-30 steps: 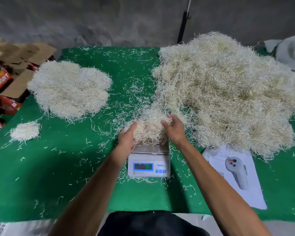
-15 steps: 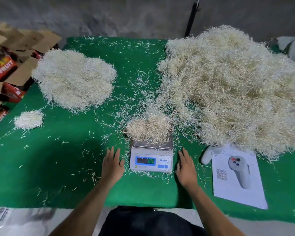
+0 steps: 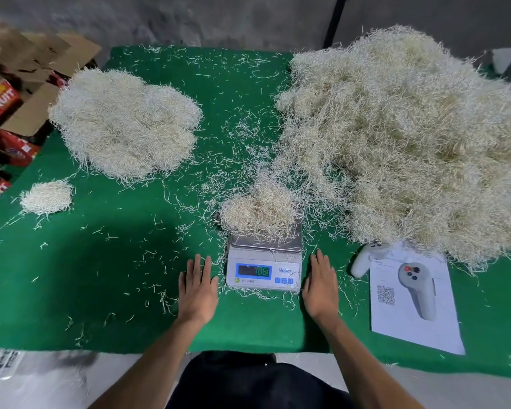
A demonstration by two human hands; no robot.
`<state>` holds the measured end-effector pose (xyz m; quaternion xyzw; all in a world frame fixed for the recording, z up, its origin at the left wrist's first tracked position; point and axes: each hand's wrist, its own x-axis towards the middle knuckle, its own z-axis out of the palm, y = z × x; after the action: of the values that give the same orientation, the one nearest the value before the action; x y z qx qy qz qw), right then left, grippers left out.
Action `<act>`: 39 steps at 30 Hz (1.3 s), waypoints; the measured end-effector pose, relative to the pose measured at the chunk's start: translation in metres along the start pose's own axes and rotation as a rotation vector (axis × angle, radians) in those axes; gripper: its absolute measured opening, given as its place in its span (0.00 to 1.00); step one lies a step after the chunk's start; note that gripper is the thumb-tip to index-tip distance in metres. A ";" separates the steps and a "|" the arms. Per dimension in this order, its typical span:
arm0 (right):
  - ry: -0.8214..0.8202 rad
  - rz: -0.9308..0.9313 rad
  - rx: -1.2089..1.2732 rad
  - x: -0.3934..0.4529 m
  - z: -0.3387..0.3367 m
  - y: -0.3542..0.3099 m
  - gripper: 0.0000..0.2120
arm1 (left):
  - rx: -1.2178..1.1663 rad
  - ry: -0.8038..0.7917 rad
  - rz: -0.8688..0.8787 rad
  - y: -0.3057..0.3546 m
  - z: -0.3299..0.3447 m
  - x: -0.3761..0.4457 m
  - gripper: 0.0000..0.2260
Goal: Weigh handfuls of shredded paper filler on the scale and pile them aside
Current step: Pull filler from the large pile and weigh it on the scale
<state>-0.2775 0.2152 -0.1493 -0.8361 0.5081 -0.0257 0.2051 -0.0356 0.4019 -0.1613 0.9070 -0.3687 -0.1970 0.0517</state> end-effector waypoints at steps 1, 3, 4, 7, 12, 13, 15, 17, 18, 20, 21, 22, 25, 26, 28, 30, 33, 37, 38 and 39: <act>-0.025 0.003 -0.043 0.000 0.001 -0.001 0.30 | 0.000 -0.006 0.000 -0.001 0.000 0.000 0.27; -0.061 0.011 -0.087 0.001 0.003 -0.002 0.31 | -0.002 -0.014 0.004 -0.002 -0.001 0.001 0.27; -0.069 0.016 -0.097 0.001 0.003 -0.002 0.31 | -0.005 -0.020 0.004 -0.002 -0.001 0.001 0.27; -0.088 0.012 -0.138 0.001 0.002 -0.002 0.31 | -0.008 -0.040 0.000 -0.002 -0.001 0.000 0.27; -0.093 0.009 -0.137 0.000 0.000 -0.005 0.32 | -0.028 -0.056 0.008 -0.002 -0.003 0.001 0.27; -0.098 0.003 -0.141 0.000 -0.001 -0.007 0.33 | -0.039 -0.057 0.009 -0.002 -0.004 0.001 0.27; -0.119 0.003 -0.153 0.005 -0.009 -0.007 0.33 | -0.060 -0.039 0.003 -0.001 -0.005 0.000 0.28; -0.160 -0.002 -0.125 0.023 -0.031 -0.006 0.25 | -0.078 0.008 -0.018 0.003 -0.012 0.004 0.27; -0.156 -0.009 -0.069 0.032 -0.045 -0.008 0.19 | -0.098 0.052 -0.038 0.007 -0.019 0.007 0.26; -0.046 -0.002 0.154 0.048 -0.072 -0.019 0.11 | -0.220 0.190 -0.092 0.020 -0.036 0.016 0.22; 0.051 -0.006 0.257 0.056 -0.083 -0.028 0.11 | -0.318 0.255 -0.114 0.030 -0.048 0.022 0.20; 0.146 -0.014 0.343 0.063 -0.093 -0.039 0.13 | -0.424 0.294 -0.125 0.041 -0.060 0.028 0.20; 0.202 -0.046 0.614 0.084 -0.109 -0.081 0.19 | -0.747 0.253 -0.107 0.077 -0.099 0.043 0.21; 0.140 -0.038 0.695 0.087 -0.110 -0.095 0.21 | -0.784 0.222 -0.088 0.090 -0.111 0.046 0.22; -0.023 -0.013 0.782 0.089 -0.106 -0.120 0.27 | -0.811 0.135 -0.039 0.112 -0.126 0.052 0.20; -0.089 -0.018 0.762 0.090 -0.095 -0.134 0.31 | -0.911 0.057 0.001 0.131 -0.134 0.054 0.11; -0.046 -0.033 0.890 0.094 -0.092 -0.143 0.22 | -1.202 0.032 -0.123 0.138 -0.145 0.058 0.26; -0.147 -0.189 1.020 0.097 -0.116 -0.149 0.15 | -1.435 -0.085 -0.195 0.136 -0.176 0.067 0.50; -0.176 -0.244 1.003 0.098 -0.124 -0.154 0.15 | -1.486 -0.183 -0.139 0.138 -0.182 0.071 0.53; -0.202 -0.291 0.974 0.100 -0.131 -0.158 0.13 | -1.516 -0.246 -0.085 0.142 -0.187 0.074 0.55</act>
<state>-0.1296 0.1509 0.0123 -0.7041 0.2932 -0.2066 0.6129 -0.0060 0.2390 0.0206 0.6084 -0.1008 -0.4971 0.6104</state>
